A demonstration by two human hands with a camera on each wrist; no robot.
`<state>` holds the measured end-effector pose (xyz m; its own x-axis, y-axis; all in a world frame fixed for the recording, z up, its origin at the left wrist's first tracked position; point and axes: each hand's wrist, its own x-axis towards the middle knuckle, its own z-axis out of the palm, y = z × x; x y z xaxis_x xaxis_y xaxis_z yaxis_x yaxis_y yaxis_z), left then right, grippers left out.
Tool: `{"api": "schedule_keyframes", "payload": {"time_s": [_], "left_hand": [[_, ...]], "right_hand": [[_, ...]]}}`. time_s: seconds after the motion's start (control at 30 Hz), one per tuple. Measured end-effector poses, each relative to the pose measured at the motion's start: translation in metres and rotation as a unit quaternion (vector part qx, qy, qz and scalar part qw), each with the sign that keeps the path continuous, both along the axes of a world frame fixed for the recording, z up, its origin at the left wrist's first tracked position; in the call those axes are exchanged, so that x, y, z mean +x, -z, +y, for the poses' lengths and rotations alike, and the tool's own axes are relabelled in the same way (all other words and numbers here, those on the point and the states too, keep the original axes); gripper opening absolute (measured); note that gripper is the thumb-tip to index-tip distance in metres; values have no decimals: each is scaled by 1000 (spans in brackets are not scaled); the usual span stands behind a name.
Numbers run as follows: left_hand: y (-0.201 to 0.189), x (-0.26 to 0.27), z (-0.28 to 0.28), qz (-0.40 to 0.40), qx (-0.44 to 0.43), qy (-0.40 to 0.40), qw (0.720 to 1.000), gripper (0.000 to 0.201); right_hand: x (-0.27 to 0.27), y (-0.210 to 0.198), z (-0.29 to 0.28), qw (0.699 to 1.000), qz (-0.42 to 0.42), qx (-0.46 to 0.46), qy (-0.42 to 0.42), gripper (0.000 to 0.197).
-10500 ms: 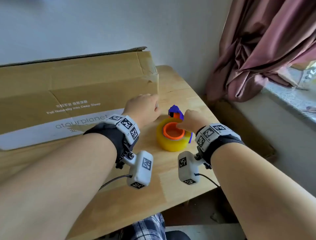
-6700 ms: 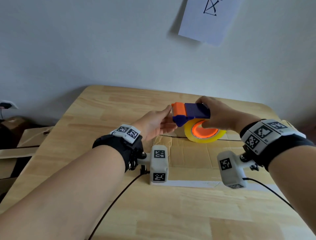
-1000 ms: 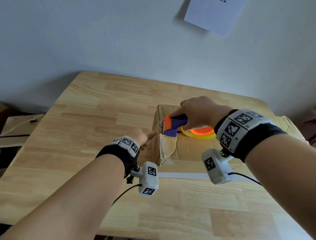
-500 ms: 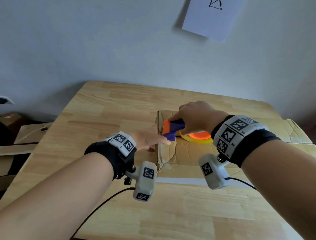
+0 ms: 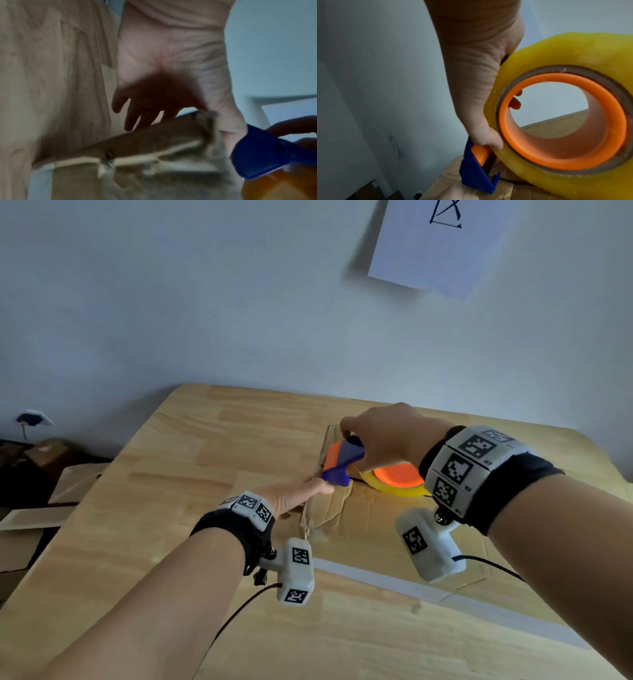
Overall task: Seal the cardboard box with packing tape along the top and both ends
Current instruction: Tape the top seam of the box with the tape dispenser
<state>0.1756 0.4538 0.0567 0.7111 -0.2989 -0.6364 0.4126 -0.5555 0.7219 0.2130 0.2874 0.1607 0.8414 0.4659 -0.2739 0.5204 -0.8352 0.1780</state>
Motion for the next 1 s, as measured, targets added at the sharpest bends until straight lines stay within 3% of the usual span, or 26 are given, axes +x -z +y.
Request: {"api": "schedule_keyframes", "payload": {"time_s": [0.07, 0.13, 0.2, 0.3, 0.37, 0.43, 0.5, 0.63, 0.87, 1.0], "left_hand": [[6, 5, 5, -36, -13, 5, 999, 60], [3, 8, 8, -116, -25, 35, 992, 90], [-1, 16, 9, -225, -34, 119, 966, 90], [0, 34, 12, -330, 92, 250, 906, 84], [1, 44, 11, -363, 200, 285, 864, 87], [-3, 50, 10, -367, 216, 303, 853, 86], [-9, 55, 12, -350, 201, 311, 860, 89], [-9, 57, 12, -346, 274, 322, 837, 89], [-4, 57, 16, -337, 274, 303, 848, 96], [-13, 51, 15, -319, 290, 313, 846, 88]], "right_hand": [[1, -1, -6, 1000, 3, 28, -1, 46], [-1, -5, -15, 997, 7, 73, 15, 45], [-6, -7, -27, 989, 5, 136, 60, 43], [-14, -5, -36, 970, -34, 213, 109, 41], [-20, -3, -35, 969, -54, 215, 109, 44], [-24, -4, -34, 975, -43, 194, 105, 50], [-25, -7, -33, 982, -29, 162, 97, 56], [-26, -13, -33, 988, -21, 136, 75, 49], [-26, -17, -31, 992, -37, 107, 62, 52], [-26, -17, -35, 992, -30, 103, 64, 47]]}}
